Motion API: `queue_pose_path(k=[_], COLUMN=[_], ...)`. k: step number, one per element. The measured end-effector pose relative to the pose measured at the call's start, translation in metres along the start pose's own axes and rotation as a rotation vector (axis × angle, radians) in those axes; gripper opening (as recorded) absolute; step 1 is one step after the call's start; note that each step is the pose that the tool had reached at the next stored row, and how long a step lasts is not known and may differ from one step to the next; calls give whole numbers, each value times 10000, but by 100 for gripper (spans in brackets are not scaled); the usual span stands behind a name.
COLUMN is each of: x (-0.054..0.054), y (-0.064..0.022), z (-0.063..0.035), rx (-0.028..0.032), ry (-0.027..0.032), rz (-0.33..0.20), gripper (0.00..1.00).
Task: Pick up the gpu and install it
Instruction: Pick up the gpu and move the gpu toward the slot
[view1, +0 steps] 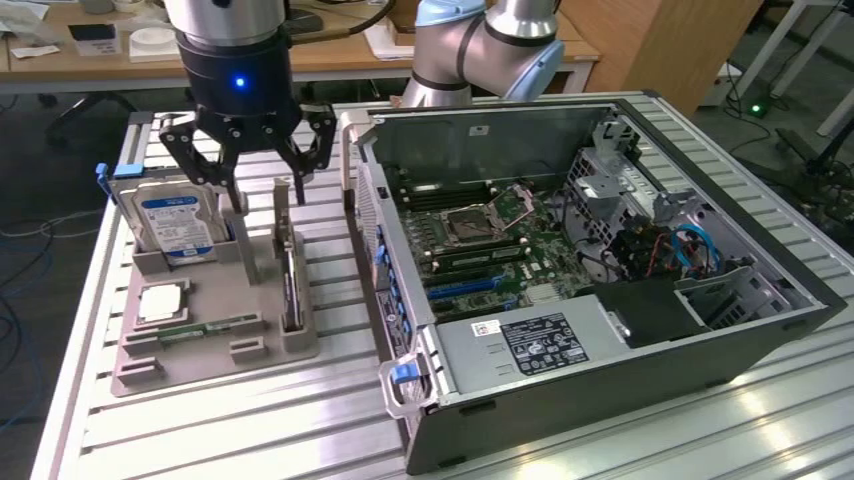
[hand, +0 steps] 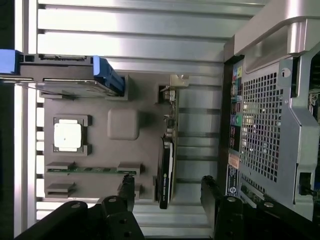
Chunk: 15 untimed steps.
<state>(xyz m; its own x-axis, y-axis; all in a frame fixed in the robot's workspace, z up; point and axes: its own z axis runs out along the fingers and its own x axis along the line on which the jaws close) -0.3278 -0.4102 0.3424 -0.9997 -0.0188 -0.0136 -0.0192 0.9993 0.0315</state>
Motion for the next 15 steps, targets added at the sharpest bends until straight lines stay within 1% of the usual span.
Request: queue_pose_path(k=[5,15], x=[0,2], y=[66,63], z=[76,225], rx=[2,9], ry=[0,-1], rz=[0,0], gripper=[65,65])
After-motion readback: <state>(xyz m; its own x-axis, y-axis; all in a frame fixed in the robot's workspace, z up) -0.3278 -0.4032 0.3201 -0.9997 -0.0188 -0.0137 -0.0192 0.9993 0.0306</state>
